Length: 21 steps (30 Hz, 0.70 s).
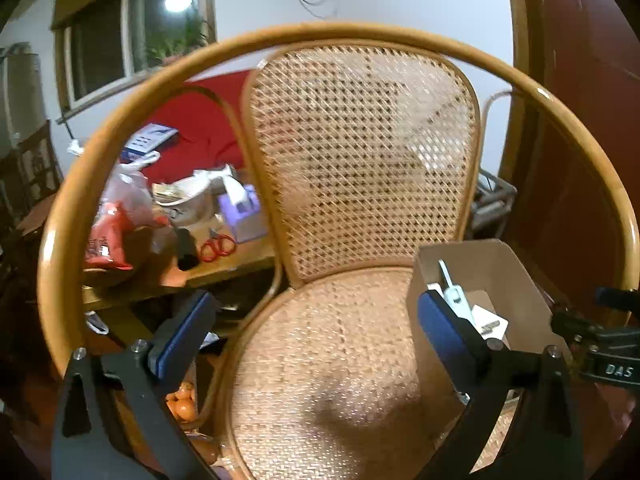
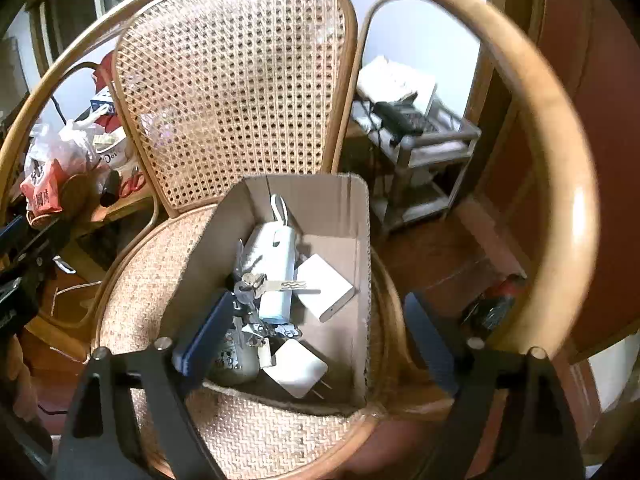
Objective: Organize rigid objects
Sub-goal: 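Set the box down on the chair seat with the right tool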
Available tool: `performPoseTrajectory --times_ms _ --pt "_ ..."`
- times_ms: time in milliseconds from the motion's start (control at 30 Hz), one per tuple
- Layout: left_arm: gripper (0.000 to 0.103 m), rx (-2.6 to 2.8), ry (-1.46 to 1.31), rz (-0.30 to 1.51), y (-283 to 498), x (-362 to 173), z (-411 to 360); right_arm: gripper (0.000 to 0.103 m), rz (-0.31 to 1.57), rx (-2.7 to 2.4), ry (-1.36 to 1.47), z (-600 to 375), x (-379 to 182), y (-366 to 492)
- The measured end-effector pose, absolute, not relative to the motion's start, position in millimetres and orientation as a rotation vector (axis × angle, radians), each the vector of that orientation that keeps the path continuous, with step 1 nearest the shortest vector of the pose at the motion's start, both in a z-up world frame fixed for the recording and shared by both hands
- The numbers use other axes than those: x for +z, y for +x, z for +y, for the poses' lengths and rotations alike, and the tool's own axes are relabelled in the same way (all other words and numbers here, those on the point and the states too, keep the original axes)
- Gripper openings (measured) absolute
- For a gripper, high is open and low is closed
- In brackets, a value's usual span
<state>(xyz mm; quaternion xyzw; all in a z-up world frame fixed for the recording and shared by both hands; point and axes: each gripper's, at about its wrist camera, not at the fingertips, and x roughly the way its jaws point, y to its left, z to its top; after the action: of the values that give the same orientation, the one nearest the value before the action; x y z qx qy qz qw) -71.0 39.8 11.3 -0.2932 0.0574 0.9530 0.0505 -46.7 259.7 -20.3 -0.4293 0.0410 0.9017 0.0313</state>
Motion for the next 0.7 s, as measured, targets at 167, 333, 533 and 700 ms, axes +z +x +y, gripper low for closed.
performPoseTrajectory --times_ms 167,333,533,700 --pt "0.102 2.924 -0.841 0.211 -58.8 18.3 31.9 0.094 0.149 2.799 -1.25 257.2 -7.6 -31.4" --pt "0.103 2.938 -0.812 0.194 -46.2 18.8 22.1 0.094 0.203 2.906 -1.1 255.7 6.8 -6.7" --pt "0.103 2.946 -0.806 0.177 -37.5 12.9 17.8 0.103 0.173 2.939 -0.917 249.5 12.8 22.3" --pt "0.103 2.945 -0.807 0.2 -32.4 8.2 19.7 0.103 0.173 2.946 -0.851 251.0 9.2 36.0"
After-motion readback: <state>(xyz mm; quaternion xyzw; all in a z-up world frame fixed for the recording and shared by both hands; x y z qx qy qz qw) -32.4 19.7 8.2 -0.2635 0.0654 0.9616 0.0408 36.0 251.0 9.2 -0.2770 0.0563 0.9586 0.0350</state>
